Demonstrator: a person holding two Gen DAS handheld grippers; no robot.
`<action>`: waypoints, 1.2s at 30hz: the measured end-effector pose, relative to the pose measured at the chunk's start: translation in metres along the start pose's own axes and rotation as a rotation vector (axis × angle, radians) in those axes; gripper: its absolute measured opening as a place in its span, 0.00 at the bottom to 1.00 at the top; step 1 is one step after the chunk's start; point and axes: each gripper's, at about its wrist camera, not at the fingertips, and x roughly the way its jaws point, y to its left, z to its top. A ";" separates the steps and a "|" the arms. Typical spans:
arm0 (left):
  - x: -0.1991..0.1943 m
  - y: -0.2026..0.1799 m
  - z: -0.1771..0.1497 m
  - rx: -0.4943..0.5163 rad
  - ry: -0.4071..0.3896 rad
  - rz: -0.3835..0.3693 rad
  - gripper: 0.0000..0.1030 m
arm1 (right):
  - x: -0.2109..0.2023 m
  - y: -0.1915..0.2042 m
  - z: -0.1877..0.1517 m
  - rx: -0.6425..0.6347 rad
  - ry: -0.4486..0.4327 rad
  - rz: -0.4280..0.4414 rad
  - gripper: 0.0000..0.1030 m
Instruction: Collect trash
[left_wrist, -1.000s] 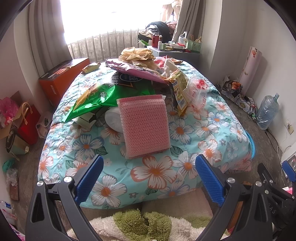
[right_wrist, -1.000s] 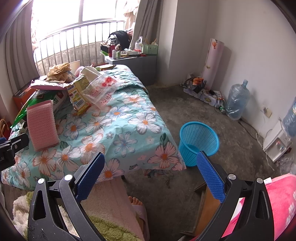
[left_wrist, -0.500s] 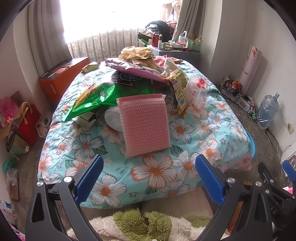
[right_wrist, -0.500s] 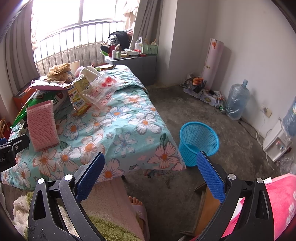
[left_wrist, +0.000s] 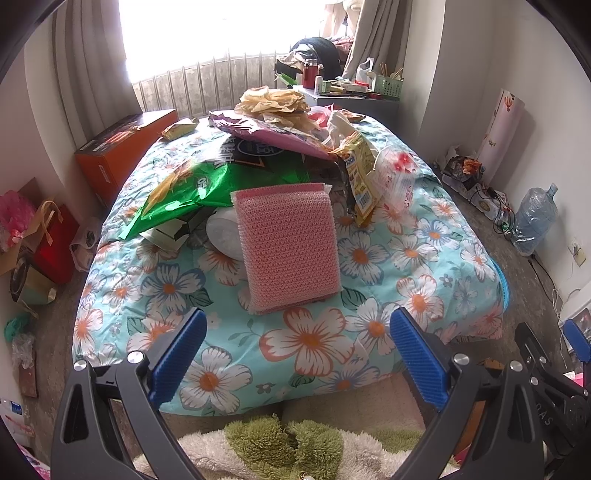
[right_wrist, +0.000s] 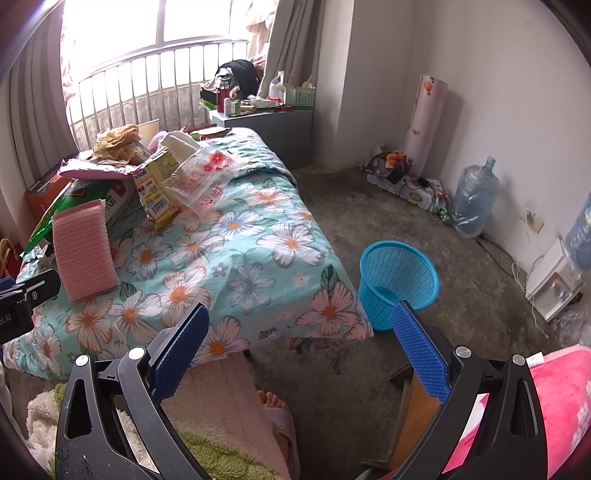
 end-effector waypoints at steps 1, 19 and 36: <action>0.003 0.001 0.001 -0.001 0.007 -0.001 0.95 | 0.001 0.000 0.001 0.001 0.003 0.001 0.92; 0.033 0.125 0.007 -0.168 -0.104 -0.168 0.95 | 0.031 0.061 0.034 -0.006 0.006 0.360 0.92; 0.091 0.112 0.035 -0.214 0.032 -0.657 0.62 | 0.088 0.090 0.038 0.103 0.247 0.630 0.29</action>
